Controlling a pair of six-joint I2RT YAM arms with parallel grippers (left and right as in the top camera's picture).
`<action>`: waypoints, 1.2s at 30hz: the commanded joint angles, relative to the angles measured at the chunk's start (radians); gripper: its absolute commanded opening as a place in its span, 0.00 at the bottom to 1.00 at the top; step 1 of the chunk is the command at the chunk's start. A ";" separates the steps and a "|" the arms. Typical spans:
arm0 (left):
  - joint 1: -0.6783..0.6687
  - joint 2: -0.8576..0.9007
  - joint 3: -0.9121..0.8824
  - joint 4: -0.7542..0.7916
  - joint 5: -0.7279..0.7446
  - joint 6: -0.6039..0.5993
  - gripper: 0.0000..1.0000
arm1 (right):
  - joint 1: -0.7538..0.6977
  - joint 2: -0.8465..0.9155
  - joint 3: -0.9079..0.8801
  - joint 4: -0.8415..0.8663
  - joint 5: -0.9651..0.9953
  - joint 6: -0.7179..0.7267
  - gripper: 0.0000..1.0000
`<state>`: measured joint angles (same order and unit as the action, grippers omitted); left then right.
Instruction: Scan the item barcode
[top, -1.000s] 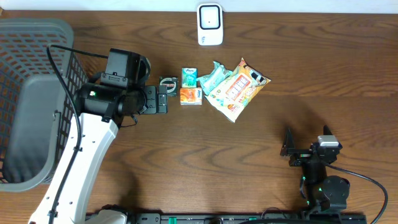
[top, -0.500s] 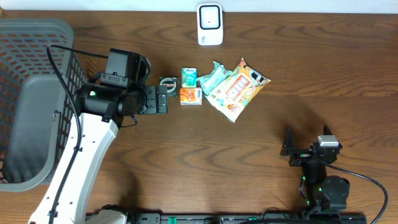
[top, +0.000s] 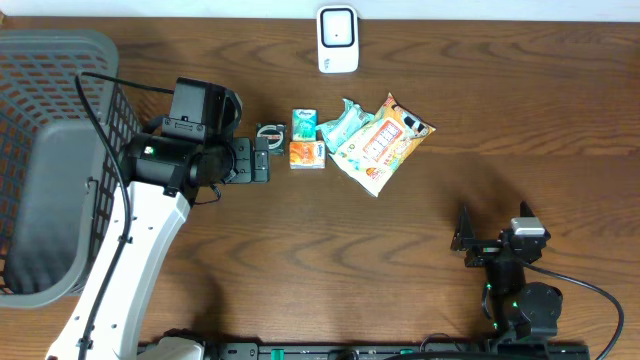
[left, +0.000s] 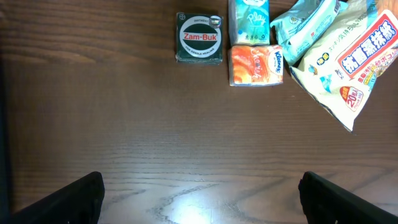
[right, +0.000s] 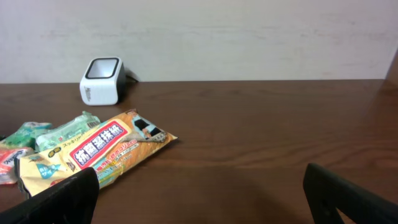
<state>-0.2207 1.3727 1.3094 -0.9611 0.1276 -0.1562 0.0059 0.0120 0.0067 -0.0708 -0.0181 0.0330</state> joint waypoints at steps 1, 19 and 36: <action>0.001 -0.006 0.011 0.000 -0.005 0.006 0.98 | 0.002 -0.005 -0.001 -0.005 0.012 -0.012 0.99; 0.001 -0.006 0.011 0.000 -0.005 0.006 0.98 | 0.002 -0.005 -0.001 0.697 -0.339 0.658 0.99; 0.001 -0.007 0.011 0.000 -0.005 0.006 0.98 | 0.002 0.507 0.601 0.484 -0.494 0.175 0.99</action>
<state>-0.2207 1.3727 1.3094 -0.9611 0.1276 -0.1566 0.0059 0.3901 0.4946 0.5007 -0.3843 0.3920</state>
